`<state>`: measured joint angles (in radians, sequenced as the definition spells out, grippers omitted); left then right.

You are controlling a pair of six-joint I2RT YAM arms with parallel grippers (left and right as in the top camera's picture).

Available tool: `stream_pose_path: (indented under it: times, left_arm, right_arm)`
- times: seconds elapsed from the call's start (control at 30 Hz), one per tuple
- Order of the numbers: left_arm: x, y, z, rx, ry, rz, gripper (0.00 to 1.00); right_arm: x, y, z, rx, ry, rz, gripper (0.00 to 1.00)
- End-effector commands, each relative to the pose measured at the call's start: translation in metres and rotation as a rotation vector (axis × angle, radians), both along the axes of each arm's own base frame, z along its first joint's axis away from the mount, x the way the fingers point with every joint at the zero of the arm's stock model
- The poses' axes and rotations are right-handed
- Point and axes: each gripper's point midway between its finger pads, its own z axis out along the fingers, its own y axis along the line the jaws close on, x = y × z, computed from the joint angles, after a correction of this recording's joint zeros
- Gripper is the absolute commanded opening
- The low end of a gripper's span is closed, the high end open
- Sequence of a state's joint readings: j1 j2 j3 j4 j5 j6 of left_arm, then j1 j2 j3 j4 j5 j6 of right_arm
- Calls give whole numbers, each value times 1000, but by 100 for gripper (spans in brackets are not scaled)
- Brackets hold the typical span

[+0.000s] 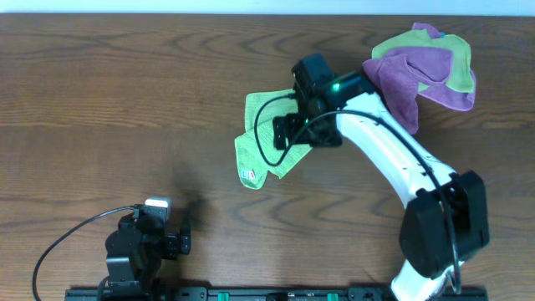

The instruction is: Fold the cloth

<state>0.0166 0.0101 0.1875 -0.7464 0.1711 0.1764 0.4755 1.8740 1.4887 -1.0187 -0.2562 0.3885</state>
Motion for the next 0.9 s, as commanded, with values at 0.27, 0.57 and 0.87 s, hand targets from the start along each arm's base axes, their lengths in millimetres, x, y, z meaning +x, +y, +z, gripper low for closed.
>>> stream_pose_path:
  times: [0.27,0.57,0.87]
  left_arm:
    - [-2,2,-10,1,26,12,95]
    - [-2,1,-10,1,26,12,95]
    - [-2,1,-10,0,26,12,95]
  right_arm:
    - [-27,13,-41,119,111,-102,95]
    - [-31,16,-58,155,111,-120,89]
    - [-19,22,-62,181,73,-125,83]
